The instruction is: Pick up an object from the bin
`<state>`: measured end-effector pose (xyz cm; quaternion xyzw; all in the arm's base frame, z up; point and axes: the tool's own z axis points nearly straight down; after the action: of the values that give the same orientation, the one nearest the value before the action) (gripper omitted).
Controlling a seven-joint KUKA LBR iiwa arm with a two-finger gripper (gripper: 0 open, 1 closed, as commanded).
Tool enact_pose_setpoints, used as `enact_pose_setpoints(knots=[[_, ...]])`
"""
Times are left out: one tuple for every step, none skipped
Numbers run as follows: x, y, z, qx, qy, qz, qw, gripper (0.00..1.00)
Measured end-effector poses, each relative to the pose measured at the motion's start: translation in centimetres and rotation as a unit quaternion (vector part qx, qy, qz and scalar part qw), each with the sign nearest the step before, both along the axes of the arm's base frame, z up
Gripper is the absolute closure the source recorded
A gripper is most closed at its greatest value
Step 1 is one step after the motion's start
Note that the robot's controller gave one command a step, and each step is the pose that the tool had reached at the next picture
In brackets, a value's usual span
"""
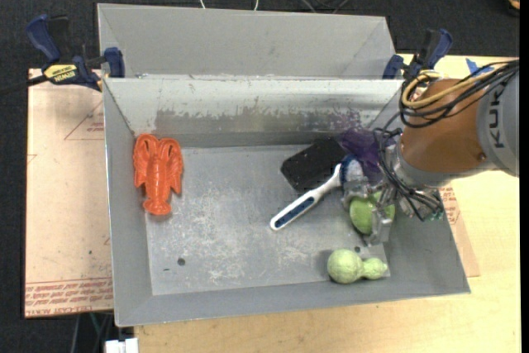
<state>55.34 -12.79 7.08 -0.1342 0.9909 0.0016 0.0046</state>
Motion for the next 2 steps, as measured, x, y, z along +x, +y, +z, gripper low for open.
enact_pose_setpoints(knots=[[0.0,0.0,0.0,0.0,0.0,0.0,1.0,1.0],[0.0,0.0,0.0,0.0,0.0,0.0,1.0,1.0]])
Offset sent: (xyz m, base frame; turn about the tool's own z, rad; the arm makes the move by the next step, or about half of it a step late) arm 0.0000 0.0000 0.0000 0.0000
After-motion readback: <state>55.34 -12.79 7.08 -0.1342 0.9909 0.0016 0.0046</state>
